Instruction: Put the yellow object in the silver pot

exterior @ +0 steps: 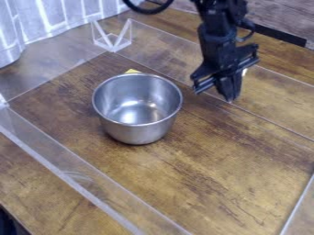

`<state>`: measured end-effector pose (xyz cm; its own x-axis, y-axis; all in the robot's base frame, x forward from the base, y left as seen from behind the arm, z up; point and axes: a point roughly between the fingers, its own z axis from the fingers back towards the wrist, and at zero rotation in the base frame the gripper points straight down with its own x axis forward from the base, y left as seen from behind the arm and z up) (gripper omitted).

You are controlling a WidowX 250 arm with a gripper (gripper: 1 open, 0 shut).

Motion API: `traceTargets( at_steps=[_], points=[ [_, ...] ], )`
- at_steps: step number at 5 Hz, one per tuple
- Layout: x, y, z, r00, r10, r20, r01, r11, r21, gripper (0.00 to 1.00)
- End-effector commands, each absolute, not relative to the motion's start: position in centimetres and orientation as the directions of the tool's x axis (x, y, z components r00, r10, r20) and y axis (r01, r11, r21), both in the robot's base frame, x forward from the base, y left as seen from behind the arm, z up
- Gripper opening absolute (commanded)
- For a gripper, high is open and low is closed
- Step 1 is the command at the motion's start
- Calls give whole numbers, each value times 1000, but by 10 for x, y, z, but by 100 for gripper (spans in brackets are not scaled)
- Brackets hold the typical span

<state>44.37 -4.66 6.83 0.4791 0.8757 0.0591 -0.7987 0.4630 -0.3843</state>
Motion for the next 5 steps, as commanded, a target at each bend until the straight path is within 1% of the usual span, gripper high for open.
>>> traceTargets(
  at_steps=[1,3,4,5],
  points=[
    [448,-58,129,455,884,106,-748,444,-494,0],
    [443,-66,125,457,883,105,-735,441,-516,0],
    [442,-62,120,504,858,104,-701,476,-531,0],
    [439,-44,135,521,847,103,-679,484,-552,0]
  ],
)
